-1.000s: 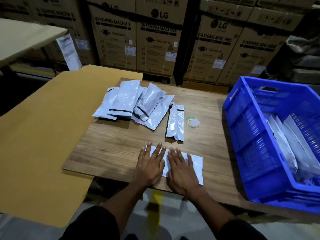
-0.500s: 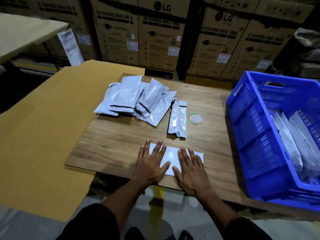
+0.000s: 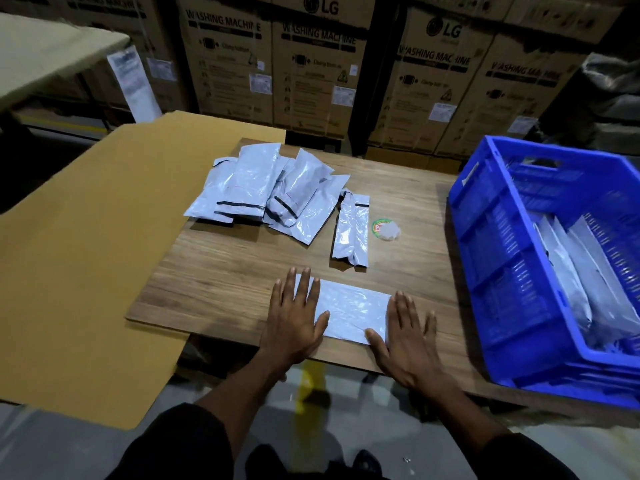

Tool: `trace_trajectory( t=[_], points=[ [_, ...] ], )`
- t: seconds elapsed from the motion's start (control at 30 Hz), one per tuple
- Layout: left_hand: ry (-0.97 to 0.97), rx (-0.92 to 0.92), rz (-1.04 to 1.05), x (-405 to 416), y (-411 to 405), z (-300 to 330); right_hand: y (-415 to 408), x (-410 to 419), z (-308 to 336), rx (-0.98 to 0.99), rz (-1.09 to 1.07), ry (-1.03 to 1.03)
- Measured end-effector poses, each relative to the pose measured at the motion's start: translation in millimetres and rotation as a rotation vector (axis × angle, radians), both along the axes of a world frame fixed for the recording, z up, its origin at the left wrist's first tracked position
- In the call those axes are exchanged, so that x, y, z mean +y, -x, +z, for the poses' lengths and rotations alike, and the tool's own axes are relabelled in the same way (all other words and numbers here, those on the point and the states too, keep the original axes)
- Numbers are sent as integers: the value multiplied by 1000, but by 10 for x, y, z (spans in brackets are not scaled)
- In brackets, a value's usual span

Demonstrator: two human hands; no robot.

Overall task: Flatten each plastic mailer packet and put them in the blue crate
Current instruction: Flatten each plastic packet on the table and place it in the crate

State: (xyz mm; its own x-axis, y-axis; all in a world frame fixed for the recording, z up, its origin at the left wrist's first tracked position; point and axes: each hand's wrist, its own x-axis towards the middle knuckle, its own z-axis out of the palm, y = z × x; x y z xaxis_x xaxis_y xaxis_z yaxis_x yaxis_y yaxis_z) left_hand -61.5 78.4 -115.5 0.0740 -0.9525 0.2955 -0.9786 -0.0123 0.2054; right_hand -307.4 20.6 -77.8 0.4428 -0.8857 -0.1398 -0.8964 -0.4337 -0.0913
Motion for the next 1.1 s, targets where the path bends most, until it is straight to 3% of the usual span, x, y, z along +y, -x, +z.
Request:
trace_trajectory(
  t=[0.13, 0.2, 0.27, 0.5, 0.63, 0.7, 0.87, 1.0, 1.1],
  points=[
    [-24, -29, -121, -41, 15, -62, -168, 42, 20, 6, 267, 173],
    [-46, 2, -124, -50, -5, -86, -307, 0, 37, -32, 378, 93],
    [-55, 31, -133, -47, -34, -81, -380, -41, 61, -63, 395, 28],
    [-242, 77, -139, -56, -72, 133, -154, -143, 117, -46, 547, 233],
    [-210, -84, -222, -33, -155, 236, -204, -131, 333, -187, 484, 295],
    [-194, -121, -167, -106, -170, 308, -205, -101, 448, -223, 501, 330],
    [-198, -137, -140, -214, -176, 430, -199, -80, 509, 92, 923, 426],
    [-194, -63, -203, -252, -148, 568, -273, -181, 576, 118, 907, 391],
    [-43, 207, -183, -272, -120, 523, -260, -283, 775, 60, 819, 354]
  ],
)
